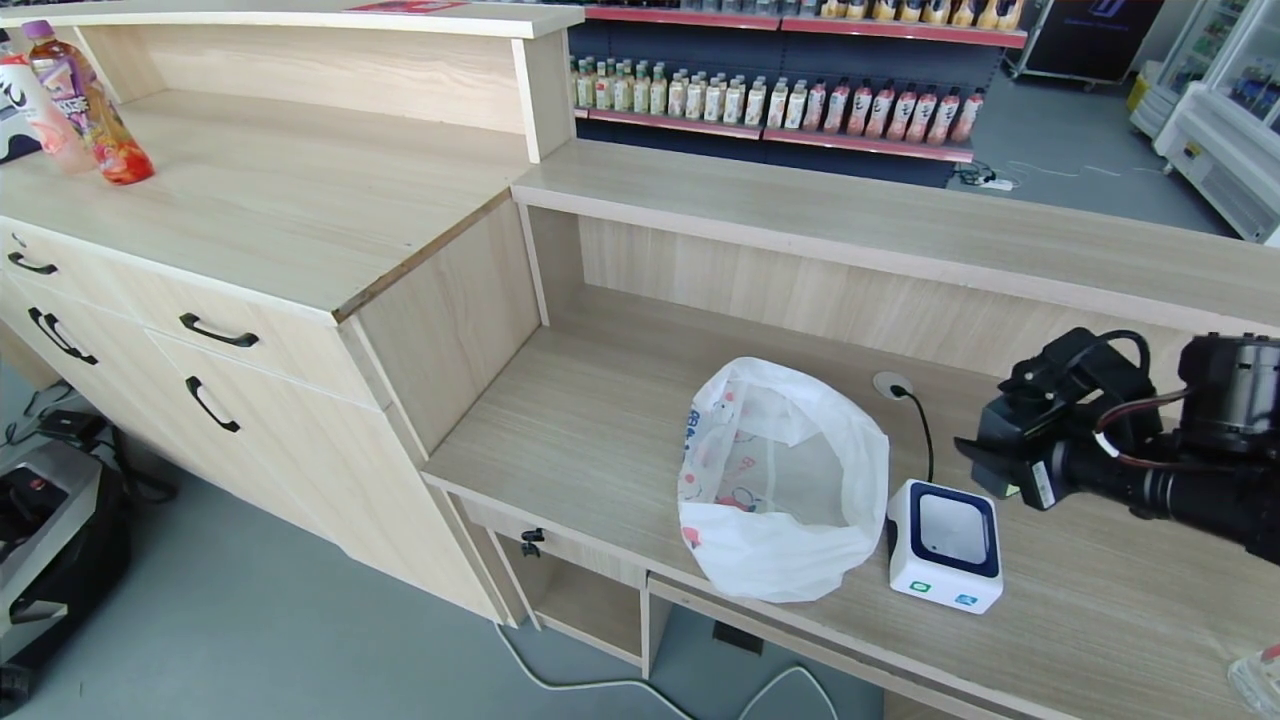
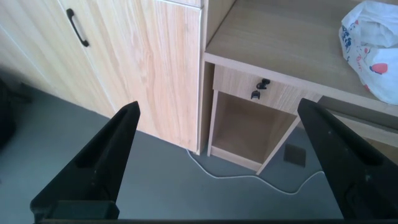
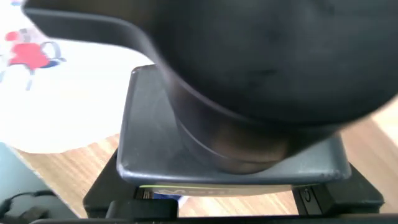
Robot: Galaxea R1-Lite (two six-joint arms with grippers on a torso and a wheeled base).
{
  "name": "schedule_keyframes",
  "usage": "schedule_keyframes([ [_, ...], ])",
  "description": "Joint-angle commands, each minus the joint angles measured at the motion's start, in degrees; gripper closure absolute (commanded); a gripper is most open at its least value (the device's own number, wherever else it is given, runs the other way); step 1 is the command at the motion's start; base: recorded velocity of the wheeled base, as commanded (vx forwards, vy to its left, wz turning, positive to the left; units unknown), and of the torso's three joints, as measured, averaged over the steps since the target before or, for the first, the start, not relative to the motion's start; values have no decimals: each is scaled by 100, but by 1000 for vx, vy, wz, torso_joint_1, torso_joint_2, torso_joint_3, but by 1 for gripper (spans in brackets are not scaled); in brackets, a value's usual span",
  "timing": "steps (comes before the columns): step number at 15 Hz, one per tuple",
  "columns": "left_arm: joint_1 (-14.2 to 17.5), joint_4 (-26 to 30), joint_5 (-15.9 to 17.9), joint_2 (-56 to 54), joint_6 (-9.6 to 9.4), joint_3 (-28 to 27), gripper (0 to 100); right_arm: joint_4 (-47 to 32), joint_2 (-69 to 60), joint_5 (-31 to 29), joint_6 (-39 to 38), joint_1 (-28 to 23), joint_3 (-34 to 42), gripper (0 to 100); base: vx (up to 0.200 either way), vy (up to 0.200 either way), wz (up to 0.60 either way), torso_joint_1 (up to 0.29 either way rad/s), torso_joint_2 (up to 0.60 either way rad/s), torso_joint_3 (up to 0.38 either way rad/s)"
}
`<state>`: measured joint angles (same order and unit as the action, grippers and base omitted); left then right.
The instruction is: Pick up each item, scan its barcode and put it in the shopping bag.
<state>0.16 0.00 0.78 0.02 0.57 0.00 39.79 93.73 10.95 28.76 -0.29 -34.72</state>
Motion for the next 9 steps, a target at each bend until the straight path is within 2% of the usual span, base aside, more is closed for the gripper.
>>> schedule_keyframes([
  [1, 2, 0, 1, -2, -5, 0, 0, -121, -1085, -479, 130, -489, 194, 100, 0, 0, 0, 0, 0, 0],
  [4, 2, 0, 1, -2, 4, 0, 0, 46, -1314, -682, 130, -612, 176, 100, 0, 0, 0, 0, 0, 0],
  [9, 2, 0, 1, -2, 4, 0, 0, 187, -1323, -717, 200, -366, 158, 100, 0, 0, 600, 1, 4, 3],
])
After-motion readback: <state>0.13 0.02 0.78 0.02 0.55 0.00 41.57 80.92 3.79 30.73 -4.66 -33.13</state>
